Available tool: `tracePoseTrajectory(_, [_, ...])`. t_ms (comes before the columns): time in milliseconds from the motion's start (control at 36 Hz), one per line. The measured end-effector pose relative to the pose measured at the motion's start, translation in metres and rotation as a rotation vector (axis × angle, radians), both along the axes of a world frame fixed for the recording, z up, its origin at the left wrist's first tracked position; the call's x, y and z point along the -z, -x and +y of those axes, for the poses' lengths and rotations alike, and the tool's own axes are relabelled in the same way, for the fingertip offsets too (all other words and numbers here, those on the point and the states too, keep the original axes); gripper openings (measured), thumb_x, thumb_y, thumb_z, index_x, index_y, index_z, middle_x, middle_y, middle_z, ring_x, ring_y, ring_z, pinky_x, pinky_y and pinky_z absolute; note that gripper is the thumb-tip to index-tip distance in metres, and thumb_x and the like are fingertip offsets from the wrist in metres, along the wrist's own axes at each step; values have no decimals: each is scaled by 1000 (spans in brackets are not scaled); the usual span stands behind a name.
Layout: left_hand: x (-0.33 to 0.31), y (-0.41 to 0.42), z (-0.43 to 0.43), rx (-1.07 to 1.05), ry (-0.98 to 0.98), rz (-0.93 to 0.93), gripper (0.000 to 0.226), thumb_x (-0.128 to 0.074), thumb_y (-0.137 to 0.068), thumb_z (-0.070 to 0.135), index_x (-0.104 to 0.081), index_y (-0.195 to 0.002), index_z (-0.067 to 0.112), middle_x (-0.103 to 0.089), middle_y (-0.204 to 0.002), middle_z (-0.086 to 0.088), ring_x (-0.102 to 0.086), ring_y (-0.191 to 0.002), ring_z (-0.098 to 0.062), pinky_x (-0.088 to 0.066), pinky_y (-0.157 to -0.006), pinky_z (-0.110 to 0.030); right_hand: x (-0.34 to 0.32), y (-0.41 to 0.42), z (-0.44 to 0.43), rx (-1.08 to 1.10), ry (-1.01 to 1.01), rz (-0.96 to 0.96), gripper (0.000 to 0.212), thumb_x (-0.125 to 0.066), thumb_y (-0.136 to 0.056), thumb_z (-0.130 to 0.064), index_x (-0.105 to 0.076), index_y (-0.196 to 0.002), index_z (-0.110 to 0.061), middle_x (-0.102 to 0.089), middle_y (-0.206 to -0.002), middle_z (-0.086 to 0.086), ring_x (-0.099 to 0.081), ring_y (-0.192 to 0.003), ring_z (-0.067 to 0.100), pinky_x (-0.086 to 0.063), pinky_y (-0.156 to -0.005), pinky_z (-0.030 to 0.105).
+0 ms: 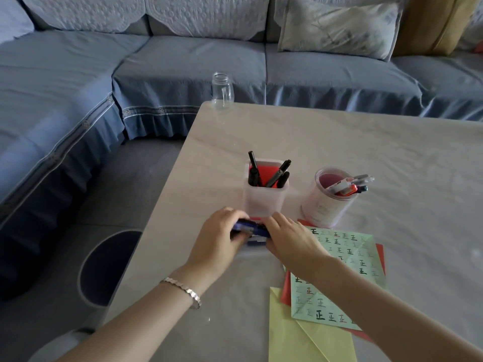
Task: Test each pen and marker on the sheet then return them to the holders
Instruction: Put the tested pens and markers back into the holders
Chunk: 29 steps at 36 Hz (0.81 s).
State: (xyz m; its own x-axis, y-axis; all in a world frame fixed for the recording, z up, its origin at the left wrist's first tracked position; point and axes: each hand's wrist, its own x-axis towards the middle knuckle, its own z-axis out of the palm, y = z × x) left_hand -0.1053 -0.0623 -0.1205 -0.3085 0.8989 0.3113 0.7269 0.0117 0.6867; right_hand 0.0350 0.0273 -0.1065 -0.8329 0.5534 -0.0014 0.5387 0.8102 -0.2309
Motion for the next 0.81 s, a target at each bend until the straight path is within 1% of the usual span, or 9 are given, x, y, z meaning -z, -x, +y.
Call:
tracePoseTrajectory(83, [-32, -19, -1, -91, -81, -570, 40, -71, -79, 6, -51, -108, 25, -63, -89, 6, -61, -77, 3, -47, -71, -11, -21, -11, -12, 100, 469, 239, 8, -39, -95, -17, -47, -97, -16, -48, -82, -3, -48, -68, 17, -36, -59, 30])
tracePoseTrajectory(139, [-46, -30, -1, -107, -96, -822, 49, -69, -78, 4, -45, -117, 20, -64, -88, 0, -63, -73, 3, -48, -67, -12, -31, -17, -20, 207, 904, 445, 17, -37, -97, -14, -41, -81, -10, -41, -67, 0, -38, -51, 8, -31, -48, 22])
tracePoseTrajectory(194, [-53, -40, -2, -47, -68, -973, 47, -69, -77, 7, -50, -119, 14, -69, -91, -2, -65, -78, 0, -49, -66, -13, -38, -22, -24, 270, 1239, 602, 22, -36, -98, -16, -37, -77, -8, -38, -63, 2, -31, -44, 5, -25, -44, 17])
tracePoseTrajectory(278, [-54, -53, -1, 117, -4, -956, 28, -67, -82, 24, -63, -106, 9, -71, -97, -8, -67, -91, -19, -54, -75, -26, -43, -31, -31, 235, 1425, 682, 29, -42, -89, -35, -42, -79, -8, -43, -63, 0, -30, -47, 7, -24, -44, 18])
tracePoseTrajectory(417, [-64, -69, 3, 137, -27, -997, 12, -54, -87, 13, -63, -85, 6, -73, -80, 0, -68, -77, -9, -51, -69, -18, -49, -41, -35, 218, 1309, 660, 27, -35, -94, -29, -39, -79, -6, -43, -60, -2, -32, -46, 7, -27, -46, 18])
tracePoseTrajectory(583, [-67, -77, 8, 139, -12, -902, 15, -52, -92, 15, -62, -80, 13, -72, -83, -5, -67, -78, -17, -54, -80, -35, -57, -51, -29, 234, 876, 489, 41, -36, -97, -25, -46, -59, -14, -49, -51, -5, -38, -40, 3, -31, -47, 13])
tracePoseTrajectory(667, [-74, -82, 11, 66, -156, -904, 15, -54, -92, 14, -57, -80, 6, -70, -81, -15, -67, -77, -27, -54, -77, -39, -55, -58, -26, 223, 568, 429, 33, -38, -95, -31, -48, -67, -17, -49, -70, -7, -44, -60, 1, -34, -56, 12])
tracePoseTrajectory(722, [-80, -81, 13, 23, -306, -854, 7, -52, -92, 10, -55, -87, 6, -68, -77, -10, -68, -78, -22, -52, -74, -27, -54, -63, -22, 179, 320, 392, 32, -33, -93, -38, -42, -64, -27, -46, -82, -6, -41, -80, 8, -34, -70, 12])
tracePoseTrajectory(806, [-97, -69, 21, -6, -458, -742, 17, -47, -93, 6, -48, -104, 20, -68, -85, -3, -68, -85, -15, -53, -79, -26, -62, -69, -17, 219, 234, 452, 35, -33, -93, -38, -40, -62, -23, -42, -67, -9, -39, -58, 7, -35, -56, 15])
